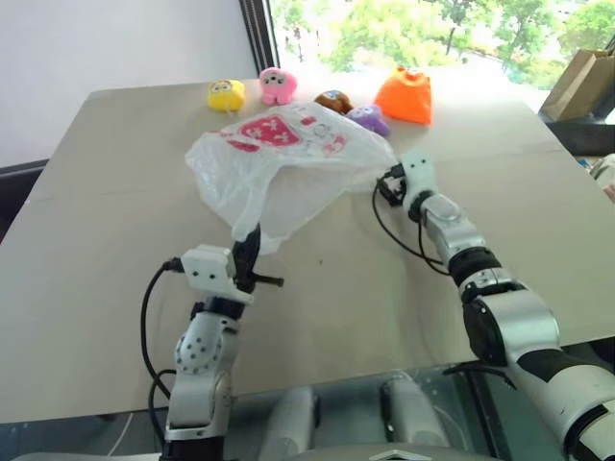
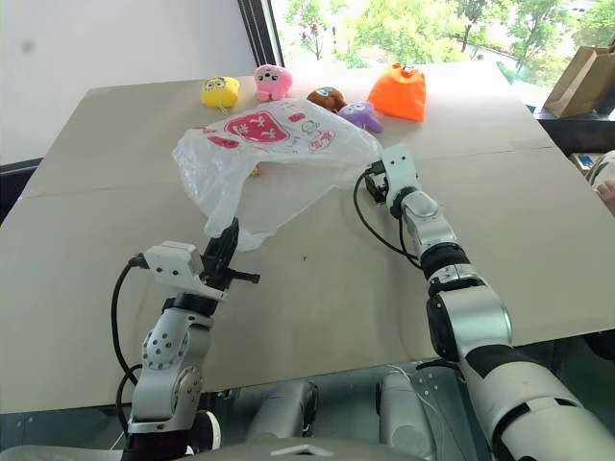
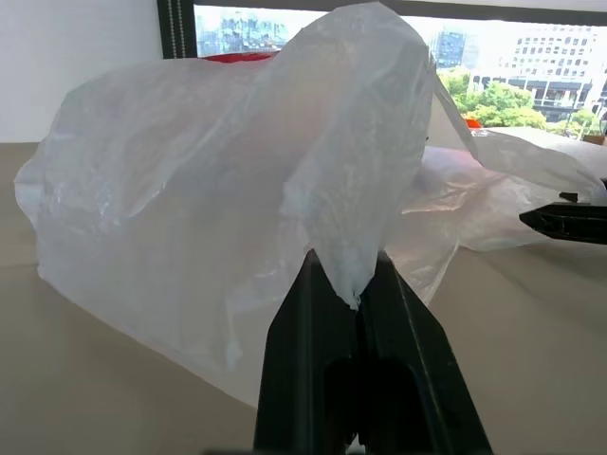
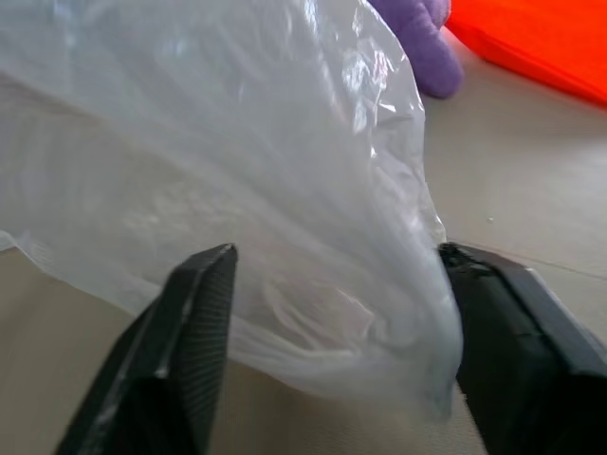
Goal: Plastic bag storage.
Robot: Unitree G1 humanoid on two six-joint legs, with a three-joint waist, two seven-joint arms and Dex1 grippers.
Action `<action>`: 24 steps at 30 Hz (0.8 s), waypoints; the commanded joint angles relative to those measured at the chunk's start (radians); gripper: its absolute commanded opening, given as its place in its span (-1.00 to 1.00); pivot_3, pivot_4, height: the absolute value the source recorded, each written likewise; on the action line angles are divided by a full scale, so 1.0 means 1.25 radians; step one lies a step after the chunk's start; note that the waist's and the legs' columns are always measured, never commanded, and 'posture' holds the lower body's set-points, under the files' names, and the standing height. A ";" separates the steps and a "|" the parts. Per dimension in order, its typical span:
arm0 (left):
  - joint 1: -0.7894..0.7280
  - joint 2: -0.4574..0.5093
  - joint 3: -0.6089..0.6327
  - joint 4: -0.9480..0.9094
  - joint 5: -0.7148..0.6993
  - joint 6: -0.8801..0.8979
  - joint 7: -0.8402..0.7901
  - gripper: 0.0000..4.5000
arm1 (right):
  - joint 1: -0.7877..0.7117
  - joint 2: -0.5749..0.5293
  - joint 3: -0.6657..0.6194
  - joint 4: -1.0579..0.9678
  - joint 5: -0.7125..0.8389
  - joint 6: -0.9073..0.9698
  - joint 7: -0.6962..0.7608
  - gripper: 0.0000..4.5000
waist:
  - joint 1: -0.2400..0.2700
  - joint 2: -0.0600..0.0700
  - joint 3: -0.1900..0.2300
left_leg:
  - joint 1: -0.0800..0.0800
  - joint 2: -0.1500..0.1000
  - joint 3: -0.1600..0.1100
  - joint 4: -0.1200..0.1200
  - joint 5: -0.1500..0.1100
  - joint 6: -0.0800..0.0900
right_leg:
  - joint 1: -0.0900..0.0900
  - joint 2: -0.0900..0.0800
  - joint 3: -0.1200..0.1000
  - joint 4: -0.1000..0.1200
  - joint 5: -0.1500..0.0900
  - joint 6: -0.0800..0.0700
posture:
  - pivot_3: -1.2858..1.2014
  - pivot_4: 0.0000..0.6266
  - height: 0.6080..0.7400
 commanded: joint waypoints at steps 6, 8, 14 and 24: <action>-0.085 0.006 0.045 0.041 -0.016 -0.003 0.014 -1.00 | 0.031 -0.052 -0.039 -0.267 0.082 0.090 0.095 -0.98 | 0.002 0.001 0.000 | 0.000 0.000 0.000 0.000 0.000 0.000 | 0.000 0.000 0.000 0.000 0.000 0.000 | 0.03 -0.52 1.00; -0.149 0.012 0.060 0.076 -0.027 0.009 0.018 -1.00 | 0.046 -0.067 -0.057 -0.376 0.126 0.174 0.110 -0.98 | 0.005 0.001 0.000 | -0.001 0.000 -0.001 0.000 0.000 0.000 | 0.000 0.000 -0.001 0.001 0.000 0.000 | 0.03 -0.52 1.00; -0.526 0.077 0.120 0.307 -0.075 0.022 0.001 -1.00 | -0.099 -0.120 -0.176 -0.462 0.258 0.328 0.058 -0.98 | 0.006 0.000 0.002 | -0.004 -0.001 -0.004 0.004 0.000 0.000 | -0.001 0.000 -0.004 0.001 0.001 0.001 | 0.03 -0.52 1.00; -1.108 0.276 0.192 0.832 -0.115 -0.039 -0.141 -1.00 | -0.318 -0.182 -0.201 -0.296 0.262 0.243 0.074 -0.98 | -0.021 -0.001 0.005 | -0.009 -0.002 -0.004 -0.004 0.003 -0.004 | -0.004 -0.002 -0.006 -0.005 0.000 0.001 | 0.03 -0.52 1.00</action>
